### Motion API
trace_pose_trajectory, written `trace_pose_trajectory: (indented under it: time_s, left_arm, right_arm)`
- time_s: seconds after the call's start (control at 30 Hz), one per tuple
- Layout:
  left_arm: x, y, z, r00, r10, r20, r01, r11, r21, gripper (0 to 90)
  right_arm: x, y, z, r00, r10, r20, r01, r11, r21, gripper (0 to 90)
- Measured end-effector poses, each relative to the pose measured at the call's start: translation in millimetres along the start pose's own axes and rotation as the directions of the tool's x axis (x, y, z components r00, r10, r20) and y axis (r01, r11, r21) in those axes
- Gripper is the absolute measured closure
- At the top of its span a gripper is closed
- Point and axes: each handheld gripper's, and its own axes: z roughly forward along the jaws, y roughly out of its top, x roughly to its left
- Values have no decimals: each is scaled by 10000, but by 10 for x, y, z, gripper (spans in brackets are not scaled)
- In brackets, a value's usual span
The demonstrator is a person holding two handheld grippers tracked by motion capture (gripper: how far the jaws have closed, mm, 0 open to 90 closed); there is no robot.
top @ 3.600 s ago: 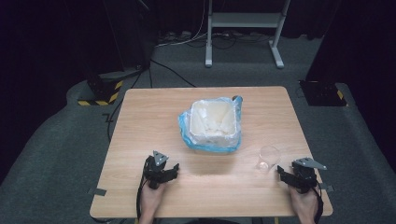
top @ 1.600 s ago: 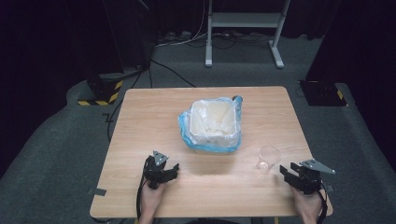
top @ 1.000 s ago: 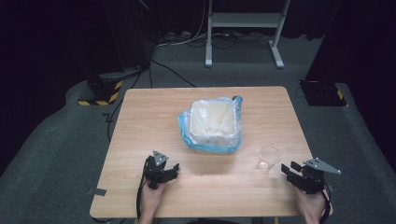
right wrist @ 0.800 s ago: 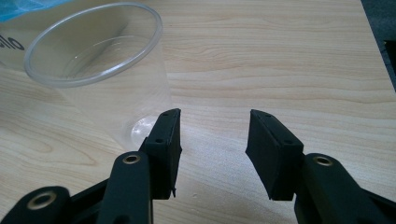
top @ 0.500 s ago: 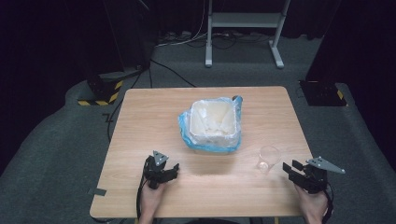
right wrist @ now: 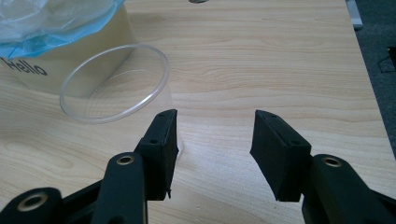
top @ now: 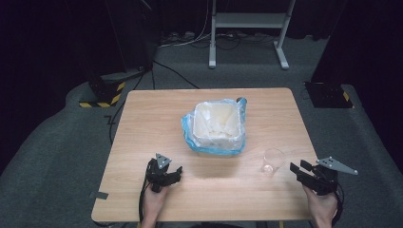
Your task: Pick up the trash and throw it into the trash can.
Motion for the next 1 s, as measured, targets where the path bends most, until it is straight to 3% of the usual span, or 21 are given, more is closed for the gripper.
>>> trace_pose_trajectory:
  time_s: [0.4, 0.8, 1.0]
  left_arm:
    - [-1, 0, -1, 10000, -13, 9, 13, 10000, 18, 301]
    - [0, 0, 0, 10000, -8, 3, 8, 10000, -2, 301]
    - [-1, 0, 0, 10000, -17, 10, 17, 10000, -3, 301]
  right_arm:
    - [45, 154, -44, 9995, -155, -273, 149, 9997, -218, 516]
    - [162, 347, 32, 9959, -497, -762, 472, 9983, -342, 543]
    - [153, 381, 167, 9946, -513, -899, 517, 9987, 26, 579]
